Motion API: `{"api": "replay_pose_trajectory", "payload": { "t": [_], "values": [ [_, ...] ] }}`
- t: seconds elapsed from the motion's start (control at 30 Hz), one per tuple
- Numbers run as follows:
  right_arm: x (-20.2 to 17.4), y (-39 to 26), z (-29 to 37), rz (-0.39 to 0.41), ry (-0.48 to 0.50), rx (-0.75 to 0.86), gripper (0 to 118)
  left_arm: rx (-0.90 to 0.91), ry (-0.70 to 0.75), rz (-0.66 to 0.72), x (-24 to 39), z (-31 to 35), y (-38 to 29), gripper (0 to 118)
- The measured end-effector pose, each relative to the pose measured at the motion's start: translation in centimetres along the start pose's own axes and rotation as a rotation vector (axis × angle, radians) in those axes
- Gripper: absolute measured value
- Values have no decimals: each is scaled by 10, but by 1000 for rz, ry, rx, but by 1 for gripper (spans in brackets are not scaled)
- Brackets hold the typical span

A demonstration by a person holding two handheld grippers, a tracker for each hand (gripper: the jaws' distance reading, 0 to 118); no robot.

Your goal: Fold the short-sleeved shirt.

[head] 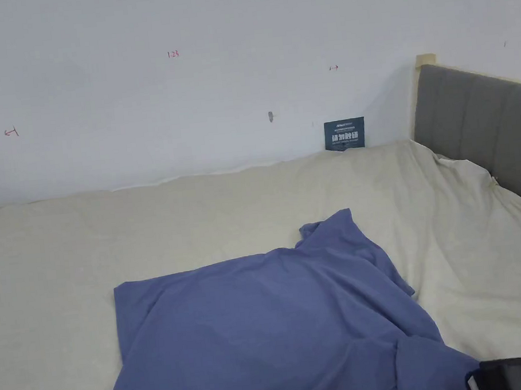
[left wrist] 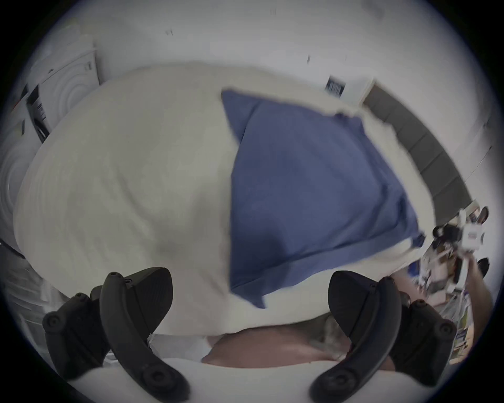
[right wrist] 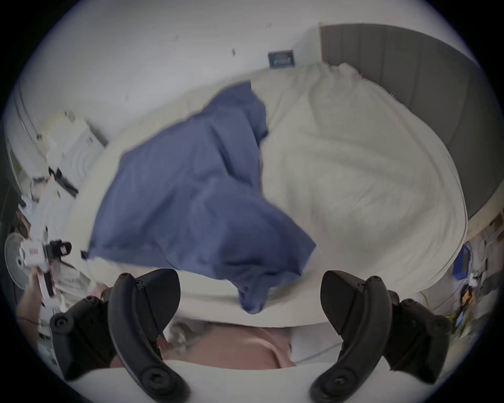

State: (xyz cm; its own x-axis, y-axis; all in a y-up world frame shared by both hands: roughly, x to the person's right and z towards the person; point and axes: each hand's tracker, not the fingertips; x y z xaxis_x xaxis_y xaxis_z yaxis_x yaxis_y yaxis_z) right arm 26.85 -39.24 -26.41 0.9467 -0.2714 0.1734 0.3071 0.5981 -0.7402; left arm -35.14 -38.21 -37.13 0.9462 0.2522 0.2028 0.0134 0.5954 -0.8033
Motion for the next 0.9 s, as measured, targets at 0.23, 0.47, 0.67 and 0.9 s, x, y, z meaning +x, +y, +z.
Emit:
{"api": "replay_pose_trajectory", "payload": {
  "t": [0.23,0.47,0.67,0.9],
  "values": [
    [-68,-24,68,48,143,459,81,496,65,-97,51,85,-26,56],
    [-97,-57,60,6,137,562,0,539,65,6,52,91,-56,0],
    [-118,-64,59,123,124,524,0,477,123,55,37,93,-41,0],
    [-125,-57,41,117,204,416,0,-55,36,69,9,-12,-5,28]
  ]
}}
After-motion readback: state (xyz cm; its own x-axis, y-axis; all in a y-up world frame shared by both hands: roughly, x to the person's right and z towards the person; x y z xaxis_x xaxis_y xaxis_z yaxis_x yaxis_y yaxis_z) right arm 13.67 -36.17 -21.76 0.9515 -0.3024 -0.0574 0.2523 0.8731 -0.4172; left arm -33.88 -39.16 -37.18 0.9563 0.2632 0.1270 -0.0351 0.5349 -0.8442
